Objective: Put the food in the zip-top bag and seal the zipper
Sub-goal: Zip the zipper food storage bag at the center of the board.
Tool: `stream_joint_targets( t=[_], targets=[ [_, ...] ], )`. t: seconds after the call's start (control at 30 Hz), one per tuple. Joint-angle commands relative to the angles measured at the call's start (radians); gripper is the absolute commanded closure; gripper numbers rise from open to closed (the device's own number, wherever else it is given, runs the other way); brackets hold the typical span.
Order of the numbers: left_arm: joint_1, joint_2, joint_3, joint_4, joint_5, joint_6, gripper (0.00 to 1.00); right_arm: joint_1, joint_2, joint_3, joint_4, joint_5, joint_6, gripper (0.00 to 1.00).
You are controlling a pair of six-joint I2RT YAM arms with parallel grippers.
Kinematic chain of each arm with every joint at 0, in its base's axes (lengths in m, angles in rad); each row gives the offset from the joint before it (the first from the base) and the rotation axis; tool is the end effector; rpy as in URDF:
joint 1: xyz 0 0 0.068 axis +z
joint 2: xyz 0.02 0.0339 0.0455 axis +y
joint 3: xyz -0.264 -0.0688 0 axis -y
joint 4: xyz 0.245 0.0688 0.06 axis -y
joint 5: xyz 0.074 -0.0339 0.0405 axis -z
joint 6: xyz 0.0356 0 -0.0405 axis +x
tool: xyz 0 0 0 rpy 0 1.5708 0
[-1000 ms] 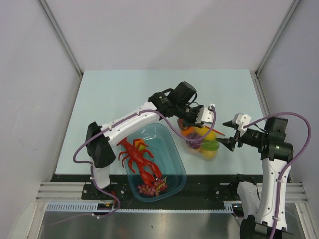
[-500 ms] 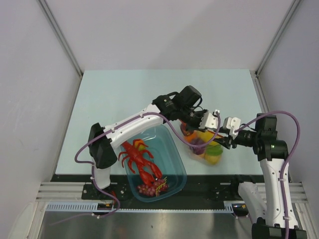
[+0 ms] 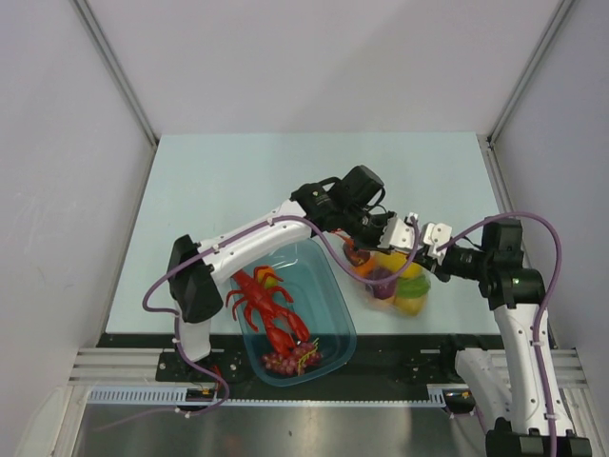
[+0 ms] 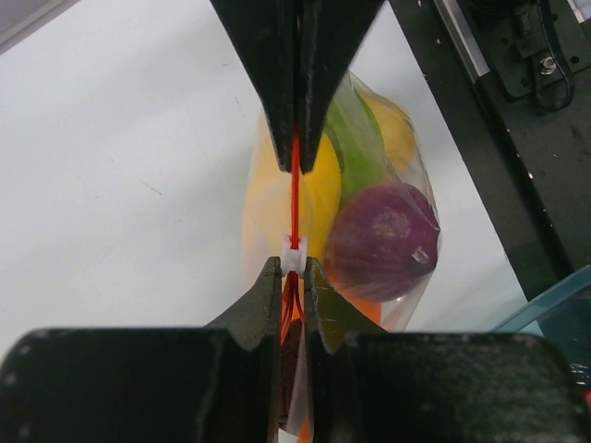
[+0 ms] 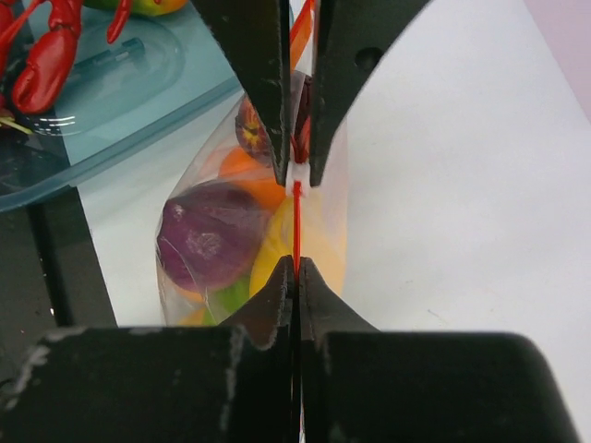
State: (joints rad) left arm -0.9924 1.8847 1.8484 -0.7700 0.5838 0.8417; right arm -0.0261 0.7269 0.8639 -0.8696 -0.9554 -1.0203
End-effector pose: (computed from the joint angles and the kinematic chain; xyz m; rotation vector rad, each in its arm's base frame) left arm 0.2133 -0.3627 0.3408 2.0096 1.1870 -0.7644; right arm 0.1282 0.0257 0.3186 -1.3201 1.4937 0.4387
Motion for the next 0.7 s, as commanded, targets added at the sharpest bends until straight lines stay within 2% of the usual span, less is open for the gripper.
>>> stream_joint_targets(
  t=[0.0, 0.17, 0.47, 0.63, 0.67],
  targets=[
    [0.066, -0.056, -0.043, -0.048, 0.001, 0.054, 0.94, -0.046, -0.043, -0.005, 0.031, 0.012, 0.009, 1.0],
    [0.171, -0.071, -0.074, -0.124, -0.021, 0.114, 0.94, -0.121, -0.043, 0.006, -0.012, -0.034, -0.035, 1.0],
    [0.31, -0.125, -0.17, -0.124, -0.075, 0.189, 0.92, -0.221, -0.001, 0.037, -0.065, -0.086, -0.098, 1.0],
    [0.333, -0.125, -0.161, -0.094, -0.065, 0.169, 0.92, -0.239, 0.028, 0.052, -0.036, -0.106, -0.067, 1.0],
    [0.333, -0.127, -0.161, -0.081, -0.061, 0.157, 0.88, -0.239, 0.031, 0.049, 0.009, -0.105, -0.048, 1.0]
  ],
)
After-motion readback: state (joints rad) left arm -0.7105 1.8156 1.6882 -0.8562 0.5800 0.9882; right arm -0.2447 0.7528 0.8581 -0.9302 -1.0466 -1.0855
